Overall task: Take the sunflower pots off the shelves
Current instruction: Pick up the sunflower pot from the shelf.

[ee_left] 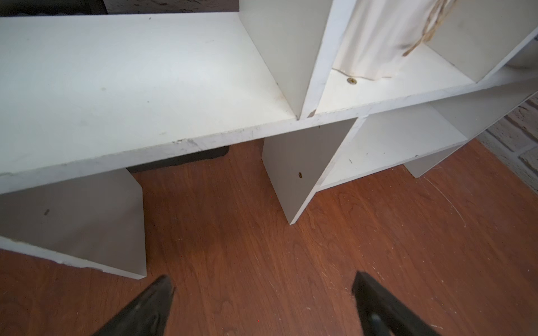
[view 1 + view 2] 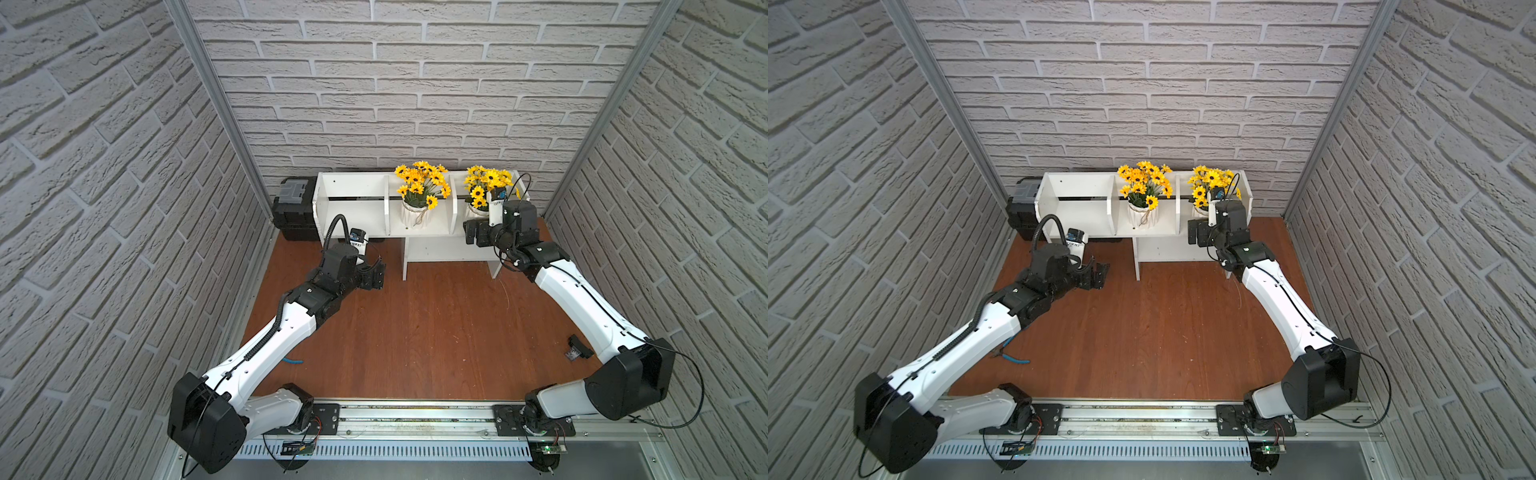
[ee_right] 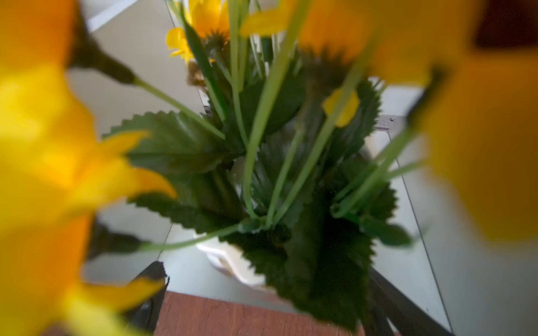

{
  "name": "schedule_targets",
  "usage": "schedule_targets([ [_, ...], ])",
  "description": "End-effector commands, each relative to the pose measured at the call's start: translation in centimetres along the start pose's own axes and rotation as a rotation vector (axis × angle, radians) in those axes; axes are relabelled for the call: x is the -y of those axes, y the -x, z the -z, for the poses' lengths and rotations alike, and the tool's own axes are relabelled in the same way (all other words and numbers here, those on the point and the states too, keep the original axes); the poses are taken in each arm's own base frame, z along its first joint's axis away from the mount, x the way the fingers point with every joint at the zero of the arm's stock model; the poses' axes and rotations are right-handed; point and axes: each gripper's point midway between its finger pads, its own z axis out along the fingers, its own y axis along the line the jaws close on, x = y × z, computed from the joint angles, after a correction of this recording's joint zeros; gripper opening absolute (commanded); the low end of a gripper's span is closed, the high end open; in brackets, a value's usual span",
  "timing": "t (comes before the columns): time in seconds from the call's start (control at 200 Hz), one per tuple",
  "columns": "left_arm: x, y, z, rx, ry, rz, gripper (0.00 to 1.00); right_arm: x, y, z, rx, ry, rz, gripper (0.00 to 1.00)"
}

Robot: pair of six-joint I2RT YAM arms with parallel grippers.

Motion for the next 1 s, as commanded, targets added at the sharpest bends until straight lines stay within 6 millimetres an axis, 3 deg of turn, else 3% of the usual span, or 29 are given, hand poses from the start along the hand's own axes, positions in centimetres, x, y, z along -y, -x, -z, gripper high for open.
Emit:
schedule_targets([
  [0.0, 0.5, 0.4, -0.4, 0.030, -0.005, -0.019, 0.98, 0.1, 1.8, -0.5, 0.075, 0.013, -0.009, 1.00],
  [0.995, 1.2, -0.4, -1.1, 0.040, -0.023, -0.052, 0.98, 0.8, 1.4, -4.6, 0.149, 0.010, 0.005, 1.00],
])
